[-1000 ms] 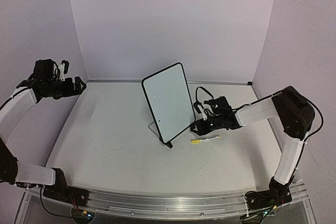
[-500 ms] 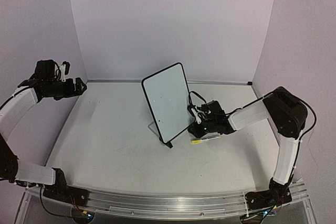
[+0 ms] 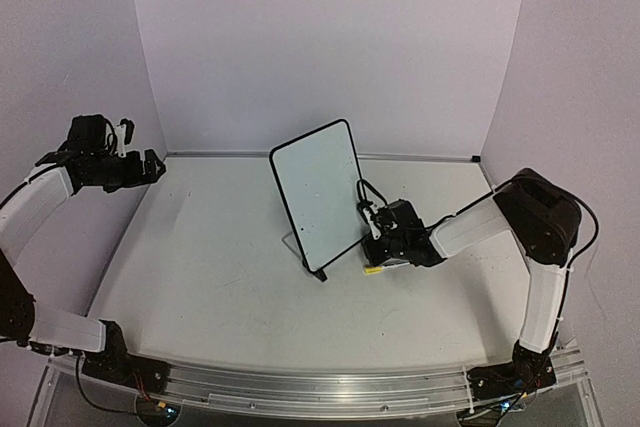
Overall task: Write a sentence on the whiteboard
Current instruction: Pick up the whiteboard marker from the center of the board.
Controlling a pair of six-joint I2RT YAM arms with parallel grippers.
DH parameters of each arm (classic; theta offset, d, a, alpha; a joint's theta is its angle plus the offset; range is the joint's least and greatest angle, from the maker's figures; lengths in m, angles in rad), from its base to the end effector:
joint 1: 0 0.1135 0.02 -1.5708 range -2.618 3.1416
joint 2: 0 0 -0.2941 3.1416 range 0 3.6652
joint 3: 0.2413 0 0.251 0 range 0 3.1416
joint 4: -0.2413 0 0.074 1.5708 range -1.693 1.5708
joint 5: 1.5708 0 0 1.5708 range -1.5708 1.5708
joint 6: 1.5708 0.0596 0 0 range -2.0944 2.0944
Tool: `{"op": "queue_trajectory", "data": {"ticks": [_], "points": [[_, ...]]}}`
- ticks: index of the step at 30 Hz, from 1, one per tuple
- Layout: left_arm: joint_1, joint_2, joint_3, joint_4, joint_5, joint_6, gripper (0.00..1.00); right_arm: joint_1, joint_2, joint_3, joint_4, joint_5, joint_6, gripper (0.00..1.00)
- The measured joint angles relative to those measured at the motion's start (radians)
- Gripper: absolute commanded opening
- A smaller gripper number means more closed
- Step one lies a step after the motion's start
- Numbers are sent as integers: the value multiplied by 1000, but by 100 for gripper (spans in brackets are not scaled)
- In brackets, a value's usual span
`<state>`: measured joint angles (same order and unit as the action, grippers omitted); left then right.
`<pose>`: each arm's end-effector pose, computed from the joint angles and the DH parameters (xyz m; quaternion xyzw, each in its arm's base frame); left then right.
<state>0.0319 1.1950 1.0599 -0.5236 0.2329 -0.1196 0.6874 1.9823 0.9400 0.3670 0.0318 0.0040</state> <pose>0.2663 -0.0053 0.3329 -0.0165 0.8930 -0.1234 0.4324 0.3232 0.2629 0.1193 -0.2955 0.8515 0.1332 0.4121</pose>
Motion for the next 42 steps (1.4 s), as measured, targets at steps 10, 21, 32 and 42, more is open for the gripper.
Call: {"op": "queue_trajectory", "data": {"ticks": [10,21,32,42], "points": [[0,6,0,0,0,0,99,62,0,-44,69,125,62,3],[0,17,0,-1,0,0,99,166,4,-14,-39,365,224,2],[0,19,0,-1,0,-1,99,206,1,37,-179,431,401,67],[0,19,0,-2,1,-3,99,206,-305,-9,-427,402,471,84]]}}
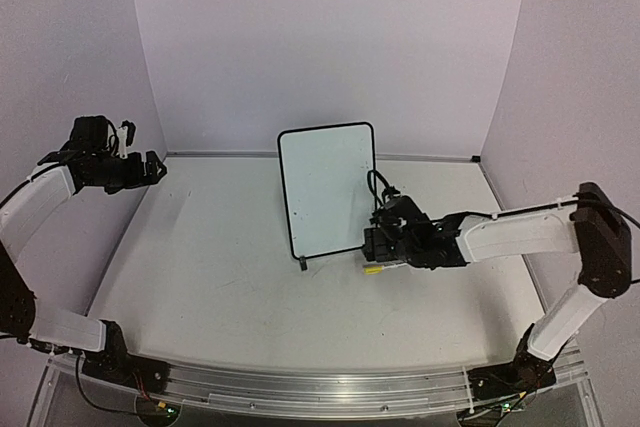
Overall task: Write a sentence on the whiteboard
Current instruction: Pick up the whiteboard marker from the center of the board.
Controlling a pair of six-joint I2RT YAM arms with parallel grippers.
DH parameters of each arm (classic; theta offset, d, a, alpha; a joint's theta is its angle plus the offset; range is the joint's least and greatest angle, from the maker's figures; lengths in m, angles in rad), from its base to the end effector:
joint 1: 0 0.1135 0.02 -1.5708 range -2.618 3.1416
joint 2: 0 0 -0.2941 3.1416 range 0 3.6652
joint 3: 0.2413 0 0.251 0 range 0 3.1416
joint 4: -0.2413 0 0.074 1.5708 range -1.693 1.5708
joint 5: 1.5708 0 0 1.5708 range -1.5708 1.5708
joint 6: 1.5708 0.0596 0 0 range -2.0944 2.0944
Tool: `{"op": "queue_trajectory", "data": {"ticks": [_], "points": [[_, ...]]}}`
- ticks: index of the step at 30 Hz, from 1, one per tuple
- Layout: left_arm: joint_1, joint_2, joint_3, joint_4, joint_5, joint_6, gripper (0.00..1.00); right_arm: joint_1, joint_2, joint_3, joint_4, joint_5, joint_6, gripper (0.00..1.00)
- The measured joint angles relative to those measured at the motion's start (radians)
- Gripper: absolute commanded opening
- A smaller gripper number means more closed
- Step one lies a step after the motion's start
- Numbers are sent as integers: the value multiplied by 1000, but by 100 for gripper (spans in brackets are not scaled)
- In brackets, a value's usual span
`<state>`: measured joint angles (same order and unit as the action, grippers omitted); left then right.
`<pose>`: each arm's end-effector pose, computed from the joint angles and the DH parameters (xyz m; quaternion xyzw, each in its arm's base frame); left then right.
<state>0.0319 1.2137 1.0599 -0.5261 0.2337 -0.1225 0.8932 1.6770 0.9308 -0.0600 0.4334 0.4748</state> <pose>0.2702 -0.0052 0.3280 -0.0190 0.8975 -0.1245 0.4227 0.2449 0.2644 0.1921 -0.1097 0.9030 0.0756 0.4084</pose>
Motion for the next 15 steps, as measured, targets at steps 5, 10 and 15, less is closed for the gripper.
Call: {"op": "queue_trajectory", "data": {"ticks": [5,10,15], "points": [[0,0,0,-1,2,-5,99,-8,-141,-39,-92,-45,96,84],[0,0,0,-1,7,-6,99,-40,-154,-92,-154,-137,223,79],[0,0,0,-8,8,-7,99,-104,-117,-100,-171,-203,294,74]]}}
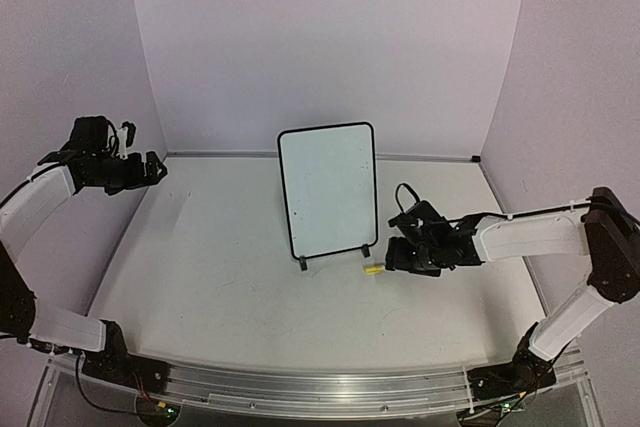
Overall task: Write a sentence on the whiteboard
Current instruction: Pick up the whiteboard marker from the center of the board.
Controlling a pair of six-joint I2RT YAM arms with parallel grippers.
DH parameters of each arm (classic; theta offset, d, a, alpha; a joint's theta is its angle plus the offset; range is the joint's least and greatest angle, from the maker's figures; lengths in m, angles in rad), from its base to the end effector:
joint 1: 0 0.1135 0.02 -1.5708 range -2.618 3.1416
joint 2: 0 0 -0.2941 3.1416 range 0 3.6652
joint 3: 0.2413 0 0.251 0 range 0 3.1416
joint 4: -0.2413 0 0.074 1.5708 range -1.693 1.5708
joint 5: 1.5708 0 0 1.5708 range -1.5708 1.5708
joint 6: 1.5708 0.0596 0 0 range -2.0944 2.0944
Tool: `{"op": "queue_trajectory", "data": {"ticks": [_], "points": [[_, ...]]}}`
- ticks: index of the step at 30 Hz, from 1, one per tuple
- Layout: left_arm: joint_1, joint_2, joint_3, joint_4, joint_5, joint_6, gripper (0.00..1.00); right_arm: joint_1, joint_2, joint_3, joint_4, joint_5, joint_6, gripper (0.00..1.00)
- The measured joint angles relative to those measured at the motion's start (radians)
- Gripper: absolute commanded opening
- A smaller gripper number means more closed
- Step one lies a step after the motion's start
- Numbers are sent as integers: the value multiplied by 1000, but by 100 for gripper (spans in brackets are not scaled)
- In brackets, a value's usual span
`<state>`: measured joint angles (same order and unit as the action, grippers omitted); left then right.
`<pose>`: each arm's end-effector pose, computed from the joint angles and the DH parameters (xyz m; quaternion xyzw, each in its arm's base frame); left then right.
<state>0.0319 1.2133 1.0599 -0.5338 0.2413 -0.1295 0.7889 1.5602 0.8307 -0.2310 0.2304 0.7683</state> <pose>0.2694 -0.0057 0.3274 -0.0210 0.8986 -0.1294 0.4186 0.2311 0.2134 0.1817 0.0248 0.9478 0.1315 0.2895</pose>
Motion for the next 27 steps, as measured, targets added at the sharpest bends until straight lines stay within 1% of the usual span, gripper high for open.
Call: {"op": "queue_trajectory", "data": {"ticks": [7,19,27], "points": [[0,0,0,0,3,0,99,-79,64,0,22,-62,44,73],[0,0,0,0,3,-1,99,-94,156,20,57,-68,48,72],[0,0,0,0,3,-1,99,-95,244,112,55,-30,-12,71]]}}
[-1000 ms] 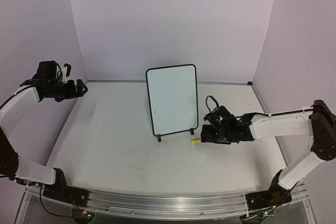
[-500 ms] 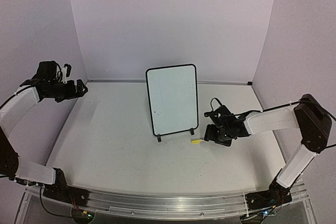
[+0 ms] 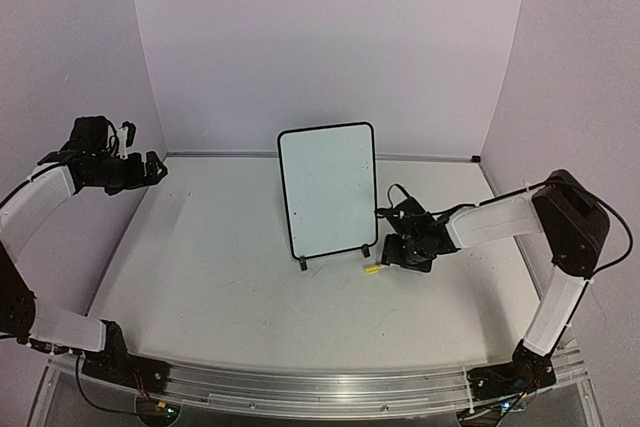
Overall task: Write a sentence on the whiteboard
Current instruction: Pick up the whiteboard marker from the center of the board.
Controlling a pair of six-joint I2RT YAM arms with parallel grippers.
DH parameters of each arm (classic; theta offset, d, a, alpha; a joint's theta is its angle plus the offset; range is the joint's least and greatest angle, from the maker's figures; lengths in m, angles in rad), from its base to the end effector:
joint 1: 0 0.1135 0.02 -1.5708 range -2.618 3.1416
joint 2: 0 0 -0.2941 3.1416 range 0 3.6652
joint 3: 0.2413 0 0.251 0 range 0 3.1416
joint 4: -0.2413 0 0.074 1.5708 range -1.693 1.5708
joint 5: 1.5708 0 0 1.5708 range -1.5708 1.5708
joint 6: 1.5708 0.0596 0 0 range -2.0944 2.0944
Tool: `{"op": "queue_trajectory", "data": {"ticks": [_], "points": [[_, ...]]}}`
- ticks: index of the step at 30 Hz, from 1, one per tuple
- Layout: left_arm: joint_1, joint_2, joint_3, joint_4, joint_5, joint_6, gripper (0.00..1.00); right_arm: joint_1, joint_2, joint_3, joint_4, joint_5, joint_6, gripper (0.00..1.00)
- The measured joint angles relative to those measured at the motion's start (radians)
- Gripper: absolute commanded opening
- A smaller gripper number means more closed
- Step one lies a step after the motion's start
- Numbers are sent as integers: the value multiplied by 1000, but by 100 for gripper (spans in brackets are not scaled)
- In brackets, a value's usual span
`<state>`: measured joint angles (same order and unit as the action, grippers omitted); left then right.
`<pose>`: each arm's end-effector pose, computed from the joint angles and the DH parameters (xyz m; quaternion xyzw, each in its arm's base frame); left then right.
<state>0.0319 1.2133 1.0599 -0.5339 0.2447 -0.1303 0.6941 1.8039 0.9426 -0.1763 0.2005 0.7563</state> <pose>0.2693 -0.0059 0.3274 -0.0207 0.8985 -0.1311 0.4184 0.2839 0.2209 0.1398 0.0562 0.9585 0.1016 0.2602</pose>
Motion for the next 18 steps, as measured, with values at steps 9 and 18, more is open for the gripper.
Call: {"op": "queue_trajectory", "data": {"ticks": [9,18], "points": [[0,0,0,0,8,0,99,0,62,66,-29,56,-72,63],[0,0,0,0,15,-1,99,0,100,113,-55,88,-135,37]]}}
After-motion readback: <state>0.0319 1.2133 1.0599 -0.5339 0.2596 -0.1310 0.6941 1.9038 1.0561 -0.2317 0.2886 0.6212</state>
